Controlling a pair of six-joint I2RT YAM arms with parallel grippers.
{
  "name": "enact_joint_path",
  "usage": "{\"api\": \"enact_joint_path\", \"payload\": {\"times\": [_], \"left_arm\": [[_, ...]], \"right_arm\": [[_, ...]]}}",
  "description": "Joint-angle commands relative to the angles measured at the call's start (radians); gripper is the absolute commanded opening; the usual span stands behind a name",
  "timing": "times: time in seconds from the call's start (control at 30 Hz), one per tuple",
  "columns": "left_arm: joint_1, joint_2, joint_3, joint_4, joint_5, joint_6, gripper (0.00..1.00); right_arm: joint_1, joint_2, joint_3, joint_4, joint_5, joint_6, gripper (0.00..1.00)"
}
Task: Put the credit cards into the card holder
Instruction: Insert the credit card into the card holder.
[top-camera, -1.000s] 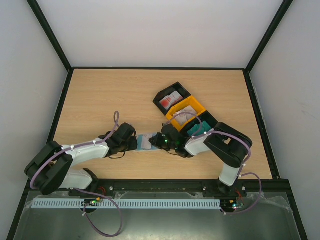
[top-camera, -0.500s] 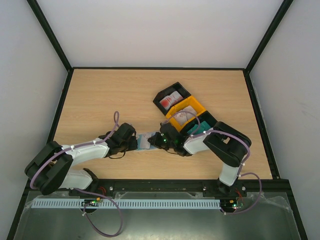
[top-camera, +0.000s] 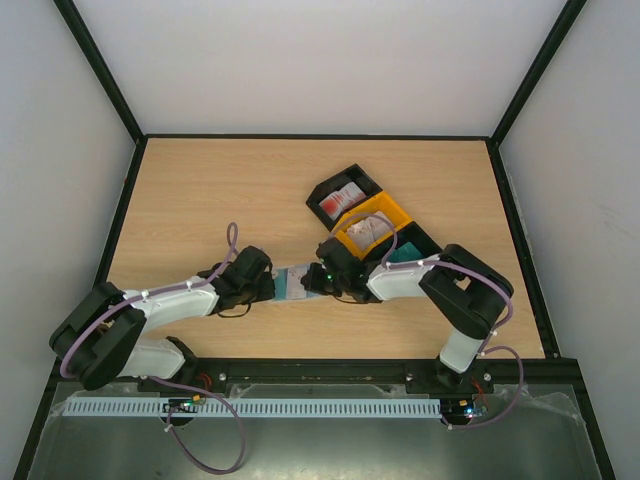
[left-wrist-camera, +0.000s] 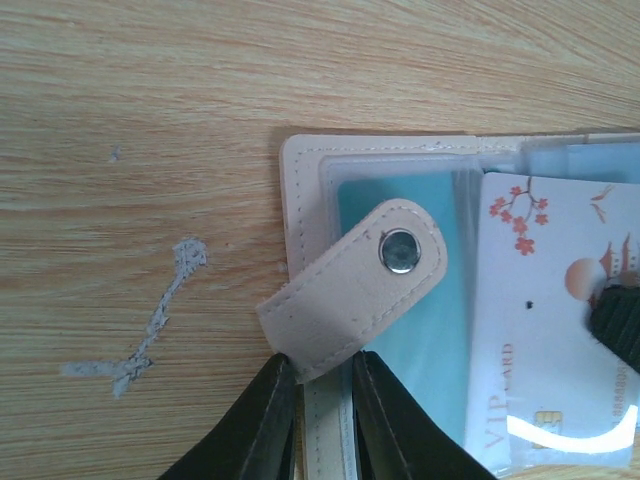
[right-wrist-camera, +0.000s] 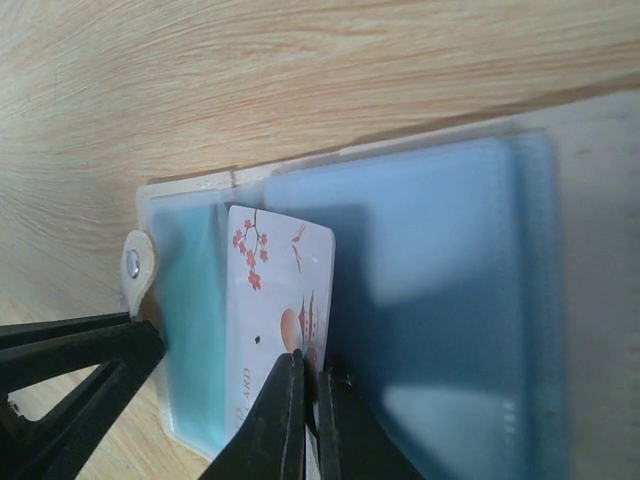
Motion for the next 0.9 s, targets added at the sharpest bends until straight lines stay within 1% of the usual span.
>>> {"api": "enact_joint_path", "payload": {"times": [0.0, 0.17, 0.23, 0.43, 0.67, 0.8, 0.87], "left_arm": [[-0.004, 0.016, -0.015, -0.056, -0.017, -0.001, 0.19], [-0.004, 0.016, -0.015, -0.052, -0.023, -0.001, 0.19], [-0.003, 0.016, -0.014, -0.048, -0.022, 0.002, 0.19], [-0.002, 0.025, -0.011, -0.022, 0.004, 0.010, 0.19], [-0.003, 0.035, -0.008, -0.021, 0.011, 0.014, 0.19], [-0.002, 0.031, -0.010, -0.021, 0.012, 0.014, 0.19], [-0.002, 0.029, -0.011, -0.020, 0.015, 0.014, 0.19]], "right_arm": [[-0.053, -0.008, -0.034, -0.236, -0.005, -0.095, 0.02], [-0.066, 0.024, 0.013, -0.287, -0.076, -0.166, 0.02], [-0.067, 0.032, 0.016, -0.275, -0.119, -0.184, 0.02], [-0.055, 0.061, 0.045, -0.260, -0.162, -0.213, 0.02], [-0.026, 0.116, 0.079, -0.199, -0.153, -0.168, 0.02], [-0.025, 0.104, 0.072, -0.186, -0.091, -0.127, 0.02], [-0.025, 0.097, 0.057, -0.145, -0.089, -0.099, 0.02]]}}
